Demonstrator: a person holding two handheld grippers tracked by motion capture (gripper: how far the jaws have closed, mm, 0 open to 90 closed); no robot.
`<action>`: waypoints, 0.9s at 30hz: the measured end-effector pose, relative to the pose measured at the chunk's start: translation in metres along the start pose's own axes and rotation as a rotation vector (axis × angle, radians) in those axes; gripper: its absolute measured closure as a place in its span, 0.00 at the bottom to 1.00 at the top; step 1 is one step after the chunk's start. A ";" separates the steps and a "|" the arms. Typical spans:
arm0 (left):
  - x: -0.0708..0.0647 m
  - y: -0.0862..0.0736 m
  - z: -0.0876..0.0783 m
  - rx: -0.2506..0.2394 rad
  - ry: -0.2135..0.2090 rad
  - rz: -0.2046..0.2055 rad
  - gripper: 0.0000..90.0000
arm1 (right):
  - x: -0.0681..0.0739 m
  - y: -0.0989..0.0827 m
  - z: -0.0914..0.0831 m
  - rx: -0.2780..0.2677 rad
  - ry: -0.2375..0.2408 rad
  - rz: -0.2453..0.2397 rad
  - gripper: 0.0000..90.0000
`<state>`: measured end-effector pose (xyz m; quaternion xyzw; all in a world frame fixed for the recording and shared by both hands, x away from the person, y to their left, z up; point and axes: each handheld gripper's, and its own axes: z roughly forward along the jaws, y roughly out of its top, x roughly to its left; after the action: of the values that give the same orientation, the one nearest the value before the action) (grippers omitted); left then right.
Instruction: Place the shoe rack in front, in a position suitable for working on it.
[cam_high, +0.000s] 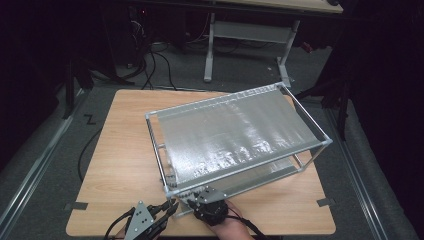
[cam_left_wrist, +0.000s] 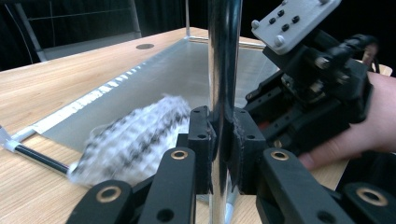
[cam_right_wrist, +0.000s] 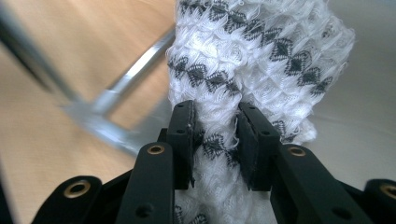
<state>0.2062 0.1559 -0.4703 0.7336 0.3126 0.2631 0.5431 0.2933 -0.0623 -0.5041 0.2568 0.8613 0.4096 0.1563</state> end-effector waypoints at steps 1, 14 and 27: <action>0.000 0.000 0.000 0.000 0.000 0.000 0.89 | -0.003 -0.001 -0.001 0.014 -0.029 0.025 0.76; 0.001 0.000 0.001 0.000 -0.005 -0.001 0.89 | -0.075 -0.021 -0.019 0.028 -0.204 0.171 0.76; 0.001 0.001 0.001 0.002 -0.004 0.001 0.89 | -0.161 -0.054 -0.056 0.072 -0.456 0.280 0.76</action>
<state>0.2075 0.1554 -0.4700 0.7349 0.3114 0.2617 0.5427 0.3813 -0.2181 -0.5024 0.4643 0.7739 0.3280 0.2790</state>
